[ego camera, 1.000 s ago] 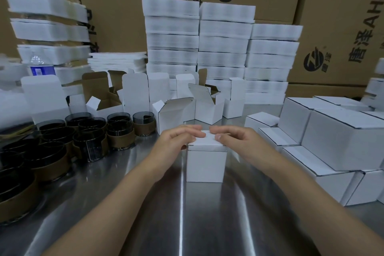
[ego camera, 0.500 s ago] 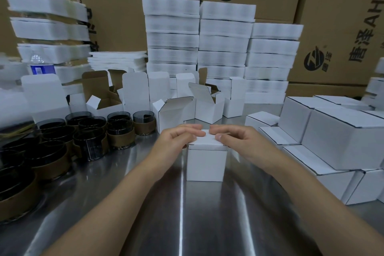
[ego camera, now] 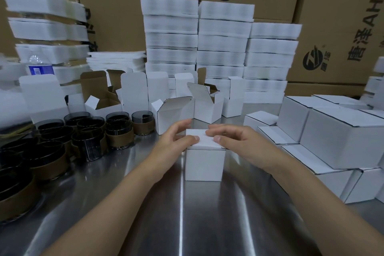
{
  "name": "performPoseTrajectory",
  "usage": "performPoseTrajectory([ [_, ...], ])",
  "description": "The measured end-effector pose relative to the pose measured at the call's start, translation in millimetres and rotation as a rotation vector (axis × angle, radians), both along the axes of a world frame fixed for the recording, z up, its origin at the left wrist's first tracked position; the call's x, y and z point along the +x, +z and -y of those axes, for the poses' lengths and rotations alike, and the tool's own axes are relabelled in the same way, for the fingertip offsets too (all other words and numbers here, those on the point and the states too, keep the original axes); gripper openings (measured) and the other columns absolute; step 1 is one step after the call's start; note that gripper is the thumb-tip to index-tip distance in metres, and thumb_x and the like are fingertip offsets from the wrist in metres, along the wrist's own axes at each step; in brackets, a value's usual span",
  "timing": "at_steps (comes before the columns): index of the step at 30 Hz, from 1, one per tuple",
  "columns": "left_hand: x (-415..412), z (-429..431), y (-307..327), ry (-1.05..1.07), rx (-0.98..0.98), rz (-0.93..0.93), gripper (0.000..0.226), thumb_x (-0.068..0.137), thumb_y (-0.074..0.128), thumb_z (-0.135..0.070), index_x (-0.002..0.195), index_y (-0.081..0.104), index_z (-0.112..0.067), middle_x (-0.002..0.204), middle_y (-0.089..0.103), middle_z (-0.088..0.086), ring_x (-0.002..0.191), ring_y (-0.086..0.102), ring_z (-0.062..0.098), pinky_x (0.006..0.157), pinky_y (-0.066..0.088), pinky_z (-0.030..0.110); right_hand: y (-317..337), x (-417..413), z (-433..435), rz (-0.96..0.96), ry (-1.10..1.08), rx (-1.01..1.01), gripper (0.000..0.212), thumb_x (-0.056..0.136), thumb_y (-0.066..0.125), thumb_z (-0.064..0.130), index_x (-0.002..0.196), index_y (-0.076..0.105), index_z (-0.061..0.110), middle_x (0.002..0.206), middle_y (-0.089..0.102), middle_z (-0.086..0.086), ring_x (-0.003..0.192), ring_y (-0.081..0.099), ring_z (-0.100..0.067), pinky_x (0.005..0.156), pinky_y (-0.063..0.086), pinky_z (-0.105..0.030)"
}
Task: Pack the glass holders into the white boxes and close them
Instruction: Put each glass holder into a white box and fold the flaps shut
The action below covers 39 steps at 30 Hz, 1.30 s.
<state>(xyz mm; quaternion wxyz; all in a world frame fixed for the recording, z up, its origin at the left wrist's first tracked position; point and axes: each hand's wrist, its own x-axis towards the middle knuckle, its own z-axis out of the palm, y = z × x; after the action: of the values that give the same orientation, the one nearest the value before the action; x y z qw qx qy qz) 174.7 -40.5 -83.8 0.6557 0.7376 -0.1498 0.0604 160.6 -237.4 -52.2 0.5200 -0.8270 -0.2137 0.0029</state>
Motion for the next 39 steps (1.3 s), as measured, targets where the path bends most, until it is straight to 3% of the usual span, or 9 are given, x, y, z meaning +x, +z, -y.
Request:
performPoseTrajectory([
  [4,0,-1,0,-0.030,-0.031,-0.034,0.039,0.087,0.065,-0.019,0.121,0.055,-0.035,0.117,0.057,-0.015,0.085,0.055,-0.022,0.065,0.043,0.001,0,0,-1,-0.004,-0.003,0.001,0.020,0.093,0.059,0.020,0.097,0.071,0.035,0.121,0.057,0.026,0.108,0.057,0.007,0.100,0.041,-0.019],
  [8,-1,-2,2,-0.043,-0.040,-0.040,0.031,0.082,0.070,-0.019,0.110,0.064,-0.033,0.109,0.066,-0.006,0.091,0.062,-0.001,0.079,0.048,0.013,1,-2,-1,0.004,-0.005,-0.030,0.021,0.094,0.058,0.021,0.098,0.072,0.036,0.119,0.056,0.027,0.108,0.054,0.011,0.100,0.040,-0.017],
  [14,-2,-2,3,-0.046,-0.043,0.010,0.026,0.085,0.065,-0.007,0.099,0.070,-0.028,0.089,0.070,-0.017,0.082,0.063,-0.006,0.073,0.048,0.008,-1,-3,-5,0.021,-0.042,-0.027,0.021,0.091,0.061,0.023,0.091,0.073,0.041,0.127,0.054,0.020,0.112,0.051,0.011,0.102,0.038,-0.019],
  [21,-4,-3,4,-0.052,-0.015,0.043,0.027,0.084,0.066,-0.005,0.082,0.077,-0.030,0.086,0.070,-0.012,0.080,0.062,-0.004,0.074,0.048,0.009,-7,1,-8,0.031,-0.020,0.013,0.010,0.084,0.069,0.028,0.084,0.074,0.037,0.121,0.053,0.022,0.104,0.053,0.016,0.079,0.037,0.001],
  [27,-5,-1,2,-0.111,0.000,0.035,0.017,0.077,0.063,-0.020,0.085,0.074,-0.030,0.091,0.072,-0.004,0.082,0.063,0.002,0.075,0.047,0.010,-8,3,-6,-0.060,0.025,-0.066,0.018,0.089,0.061,0.036,0.102,0.068,0.048,0.136,0.038,0.029,0.124,0.040,0.009,0.109,0.028,-0.026],
  [30,-5,-1,1,-0.132,-0.026,0.008,0.017,0.081,0.065,-0.017,0.084,0.073,-0.031,0.087,0.072,-0.011,0.082,0.064,0.000,0.072,0.047,0.010,-8,3,-6,-0.137,-0.011,-0.058,0.030,0.086,0.061,0.046,0.115,0.056,0.055,0.142,0.031,0.027,0.129,0.036,0.001,0.113,0.024,-0.032],
  [32,-6,-1,1,-0.131,-0.031,-0.011,0.023,0.086,0.066,-0.012,0.082,0.073,-0.034,0.086,0.071,-0.013,0.081,0.064,0.000,0.071,0.047,0.010,-9,4,-6,-0.194,-0.065,-0.043,0.060,0.083,0.063,0.050,0.136,0.035,0.053,0.147,0.032,0.019,0.132,0.036,-0.009,0.114,0.026,-0.037],
  [34,-6,-1,1,-0.121,-0.026,-0.019,0.025,0.086,0.065,-0.012,0.081,0.073,-0.035,0.086,0.071,-0.015,0.081,0.065,0.000,0.071,0.049,0.011,-9,5,-6,-0.232,-0.077,-0.039,0.074,0.083,0.063,0.051,0.145,0.023,0.046,0.149,0.031,0.016,0.134,0.035,-0.012,0.114,0.026,-0.038],
  [39,-9,-1,4,-0.123,-0.024,-0.046,0.022,0.085,0.066,-0.013,0.083,0.073,-0.034,0.084,0.071,-0.014,0.080,0.065,0.001,0.073,0.051,0.014,-9,3,-7,-0.165,-0.118,-0.092,0.065,0.085,0.060,0.051,0.142,0.030,0.047,0.143,0.040,0.019,0.129,0.041,-0.010,0.112,0.030,-0.037],
])
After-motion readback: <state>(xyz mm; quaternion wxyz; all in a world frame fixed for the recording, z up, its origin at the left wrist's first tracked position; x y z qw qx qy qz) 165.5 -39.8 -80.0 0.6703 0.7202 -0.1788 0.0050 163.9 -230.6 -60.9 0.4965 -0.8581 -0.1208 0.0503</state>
